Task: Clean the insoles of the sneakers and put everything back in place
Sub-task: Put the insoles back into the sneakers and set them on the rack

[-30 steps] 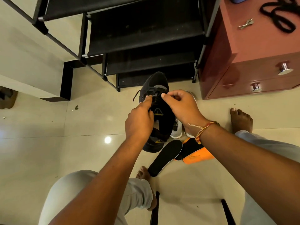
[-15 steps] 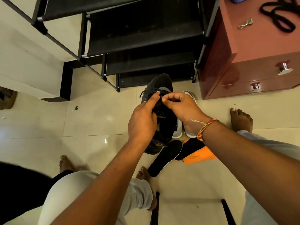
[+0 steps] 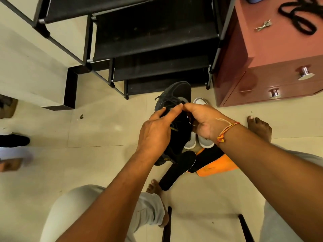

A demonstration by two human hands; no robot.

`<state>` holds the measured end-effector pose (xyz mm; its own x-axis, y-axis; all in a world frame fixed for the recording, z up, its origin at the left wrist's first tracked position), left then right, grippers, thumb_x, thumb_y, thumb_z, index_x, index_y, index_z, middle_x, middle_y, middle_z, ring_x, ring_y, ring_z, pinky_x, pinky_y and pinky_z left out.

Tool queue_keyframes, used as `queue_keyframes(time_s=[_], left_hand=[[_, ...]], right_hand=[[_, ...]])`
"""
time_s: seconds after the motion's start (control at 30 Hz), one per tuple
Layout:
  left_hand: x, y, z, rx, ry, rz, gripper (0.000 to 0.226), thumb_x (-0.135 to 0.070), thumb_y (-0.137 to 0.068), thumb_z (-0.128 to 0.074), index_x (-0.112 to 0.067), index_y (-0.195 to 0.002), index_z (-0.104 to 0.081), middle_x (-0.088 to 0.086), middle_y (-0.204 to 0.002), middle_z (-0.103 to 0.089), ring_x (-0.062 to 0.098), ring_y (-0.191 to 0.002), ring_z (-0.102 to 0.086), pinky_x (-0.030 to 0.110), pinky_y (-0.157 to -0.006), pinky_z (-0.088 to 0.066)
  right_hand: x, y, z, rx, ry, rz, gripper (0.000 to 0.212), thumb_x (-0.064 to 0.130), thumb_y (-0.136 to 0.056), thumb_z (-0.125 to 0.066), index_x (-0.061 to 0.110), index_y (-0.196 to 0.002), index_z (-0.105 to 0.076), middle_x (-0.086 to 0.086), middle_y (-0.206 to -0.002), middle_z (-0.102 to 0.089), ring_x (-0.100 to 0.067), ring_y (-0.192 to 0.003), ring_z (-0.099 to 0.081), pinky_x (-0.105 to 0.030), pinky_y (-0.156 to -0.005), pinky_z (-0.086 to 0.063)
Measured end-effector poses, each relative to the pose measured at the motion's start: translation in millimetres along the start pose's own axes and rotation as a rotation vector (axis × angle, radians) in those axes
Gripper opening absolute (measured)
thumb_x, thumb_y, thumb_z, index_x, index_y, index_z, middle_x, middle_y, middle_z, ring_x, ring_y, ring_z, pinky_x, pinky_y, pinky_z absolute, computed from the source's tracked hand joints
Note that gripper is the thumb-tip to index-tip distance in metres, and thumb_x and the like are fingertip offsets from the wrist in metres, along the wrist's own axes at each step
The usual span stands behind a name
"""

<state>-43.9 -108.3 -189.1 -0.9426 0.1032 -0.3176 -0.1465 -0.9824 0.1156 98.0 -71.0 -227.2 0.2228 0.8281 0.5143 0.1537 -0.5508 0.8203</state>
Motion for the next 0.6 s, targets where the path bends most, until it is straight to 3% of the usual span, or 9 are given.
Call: queue_keyframes(time_s=[0.17,0.27,0.4,0.5,0.6], left_hand=[[3,-1,-1,0.034,0.034,0.101,0.085,-0.001,-0.096,-0.052,-0.049,-0.153,-0.011,-0.002,-0.149,-0.051,0.022,-0.127,-0.057,0.039,-0.092,-0.057],[4,0,-1,0.046,0.036,0.176,0.083,-0.002,-0.096,-0.054,-0.039,-0.157,-0.012,-0.003,-0.138,-0.06,0.019,-0.109,-0.064,0.036,-0.081,-0.059],[9,-1,-1,0.069,0.042,0.28,0.081,-0.005,-0.098,-0.054,-0.038,-0.157,-0.009,-0.002,-0.122,-0.068,0.015,-0.085,-0.066,0.038,-0.072,-0.061],[15,0,1,0.085,0.021,0.346,0.079,-0.005,-0.098,-0.055,-0.036,-0.157,-0.012,0.002,-0.12,-0.069,0.021,-0.088,-0.068,0.043,-0.076,-0.061],[22,1,3,0.083,0.001,0.441,0.074,-0.006,-0.099,-0.054,-0.035,-0.156,-0.016,0.008,-0.115,-0.069,0.027,-0.09,-0.068,0.048,-0.078,-0.06]], right_hand=[[5,0,-2,-0.097,-0.137,0.042,0.012,0.017,-0.098,-0.058,0.013,-0.09,-0.066,-0.001,-0.08,-0.066,-0.014,-0.076,-0.06,-0.027,-0.064,-0.049],[8,1,-6,-0.1,-0.174,0.1,0.018,0.017,-0.099,-0.056,0.016,-0.084,-0.067,0.0,-0.085,-0.069,-0.014,-0.08,-0.058,-0.026,-0.067,-0.049],[15,3,-7,-0.082,-0.187,0.133,0.016,0.021,-0.097,-0.056,0.019,-0.086,-0.067,0.009,-0.07,-0.064,-0.007,-0.071,-0.056,-0.023,-0.066,-0.043],[28,2,2,-0.111,-0.308,0.161,0.014,0.025,-0.1,-0.057,0.021,-0.087,-0.062,0.01,-0.066,-0.061,-0.007,-0.071,-0.056,-0.03,-0.077,-0.042],[38,12,0,0.04,-0.474,0.16,0.018,0.014,-0.104,-0.047,0.014,-0.1,-0.064,0.003,-0.071,-0.059,-0.01,-0.073,-0.06,-0.033,-0.089,-0.051]])
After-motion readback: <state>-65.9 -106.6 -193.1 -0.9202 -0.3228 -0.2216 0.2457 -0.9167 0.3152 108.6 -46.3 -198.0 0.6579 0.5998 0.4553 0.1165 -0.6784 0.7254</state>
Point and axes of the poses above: each hand's wrist, its own y-axis away from the middle knuckle, its own z-axis out of the back of the hand, x = y × z, the point moved 4 cm from there along -y, towards the middle knuckle
